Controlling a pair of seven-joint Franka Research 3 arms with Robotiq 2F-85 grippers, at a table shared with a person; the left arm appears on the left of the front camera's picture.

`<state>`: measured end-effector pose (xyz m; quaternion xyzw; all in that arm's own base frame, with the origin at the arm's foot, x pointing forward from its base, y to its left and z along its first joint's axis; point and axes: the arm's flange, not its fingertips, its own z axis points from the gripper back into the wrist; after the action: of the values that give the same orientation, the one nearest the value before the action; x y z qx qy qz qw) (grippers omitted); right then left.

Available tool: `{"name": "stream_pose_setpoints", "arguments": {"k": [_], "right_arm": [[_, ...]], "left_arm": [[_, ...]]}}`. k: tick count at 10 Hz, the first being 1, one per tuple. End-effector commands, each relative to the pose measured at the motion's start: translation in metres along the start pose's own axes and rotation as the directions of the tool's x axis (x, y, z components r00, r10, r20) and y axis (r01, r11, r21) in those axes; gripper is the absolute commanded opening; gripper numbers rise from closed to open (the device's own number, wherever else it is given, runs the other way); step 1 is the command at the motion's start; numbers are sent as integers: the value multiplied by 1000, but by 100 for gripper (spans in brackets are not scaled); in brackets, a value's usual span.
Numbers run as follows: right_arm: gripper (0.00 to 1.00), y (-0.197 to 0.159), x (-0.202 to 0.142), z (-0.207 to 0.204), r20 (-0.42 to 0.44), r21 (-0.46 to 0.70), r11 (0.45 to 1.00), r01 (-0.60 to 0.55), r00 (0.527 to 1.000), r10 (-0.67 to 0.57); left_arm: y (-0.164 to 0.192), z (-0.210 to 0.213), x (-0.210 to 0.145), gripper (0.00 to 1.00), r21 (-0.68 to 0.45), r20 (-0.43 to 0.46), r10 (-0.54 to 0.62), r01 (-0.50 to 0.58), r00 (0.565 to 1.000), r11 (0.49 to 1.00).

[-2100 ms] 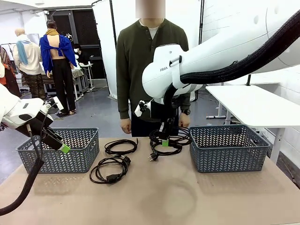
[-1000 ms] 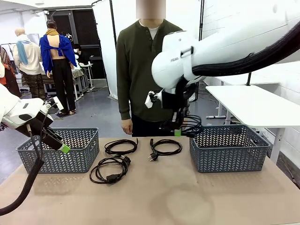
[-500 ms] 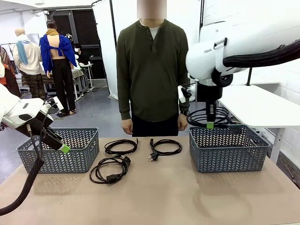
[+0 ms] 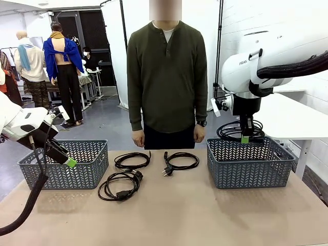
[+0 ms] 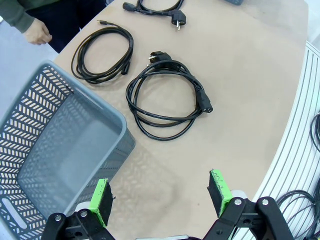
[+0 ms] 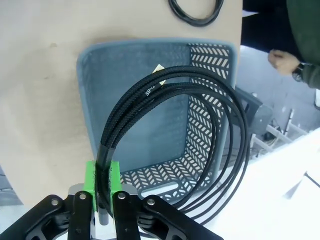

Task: Organize the cables according to human instructions.
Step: Pick up a bundle of cables and place it in the basket indicated by the human.

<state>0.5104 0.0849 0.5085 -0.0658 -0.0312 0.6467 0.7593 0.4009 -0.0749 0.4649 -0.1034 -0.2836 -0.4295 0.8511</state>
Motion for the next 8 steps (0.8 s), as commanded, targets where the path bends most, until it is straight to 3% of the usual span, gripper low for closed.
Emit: {"name": "stream_pose_setpoints", "arguments": {"k": [1,6,8], "right_arm": [[0,3,3,5,-3,-2,1000,15,1000,-15],[0,1,3,2,0,-3,1000,-1,1000,1],[0,-8,-2,-9,-35,-21,999,-38,999,38]], "left_arm": [[2,0,-1,100,-14,16,7,-7,1000,1000],[2,0,-1,100,-14,16,7,-7,1000,1000],[2,0,-1,100,-14,16,7,-7,1000,1000]]}}
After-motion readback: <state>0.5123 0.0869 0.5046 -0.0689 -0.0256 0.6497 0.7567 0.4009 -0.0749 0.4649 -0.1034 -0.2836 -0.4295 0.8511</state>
